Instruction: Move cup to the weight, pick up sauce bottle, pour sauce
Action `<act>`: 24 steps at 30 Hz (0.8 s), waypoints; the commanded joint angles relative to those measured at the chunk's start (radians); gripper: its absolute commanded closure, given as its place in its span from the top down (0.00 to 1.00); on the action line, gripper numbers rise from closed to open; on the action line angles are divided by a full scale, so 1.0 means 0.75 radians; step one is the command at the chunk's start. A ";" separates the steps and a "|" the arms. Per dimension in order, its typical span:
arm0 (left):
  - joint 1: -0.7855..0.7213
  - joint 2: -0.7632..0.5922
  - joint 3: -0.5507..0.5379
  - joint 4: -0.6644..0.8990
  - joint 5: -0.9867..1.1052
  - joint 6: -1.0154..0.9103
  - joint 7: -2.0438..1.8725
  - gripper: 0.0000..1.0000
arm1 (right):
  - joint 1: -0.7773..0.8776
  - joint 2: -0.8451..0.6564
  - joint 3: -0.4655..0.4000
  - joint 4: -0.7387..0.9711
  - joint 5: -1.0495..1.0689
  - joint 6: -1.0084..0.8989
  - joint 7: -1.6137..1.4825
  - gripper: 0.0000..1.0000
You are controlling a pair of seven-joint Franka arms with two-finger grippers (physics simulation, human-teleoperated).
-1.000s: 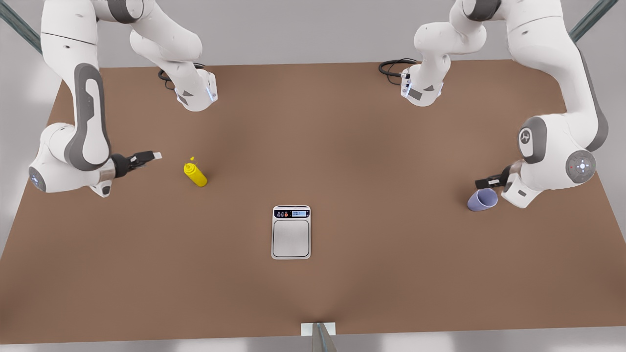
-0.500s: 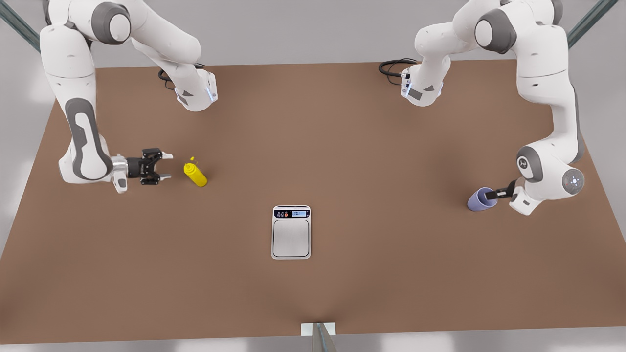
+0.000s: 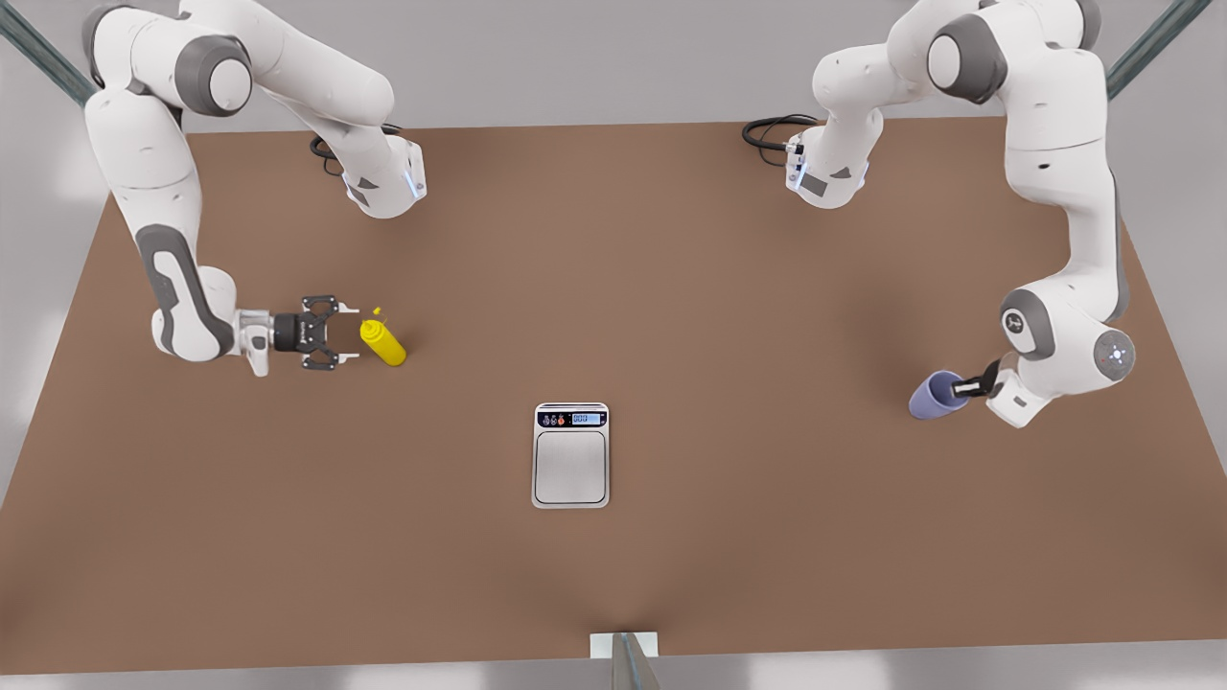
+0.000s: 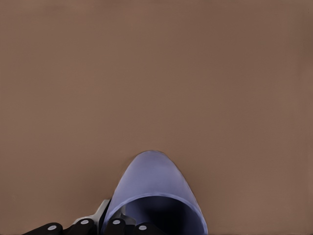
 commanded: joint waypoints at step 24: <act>-1.024 0.808 -0.333 1.363 -0.020 0.116 -1.840 0.21 | 0.108 0.066 0.013 -0.029 0.262 -0.029 -0.759 1.00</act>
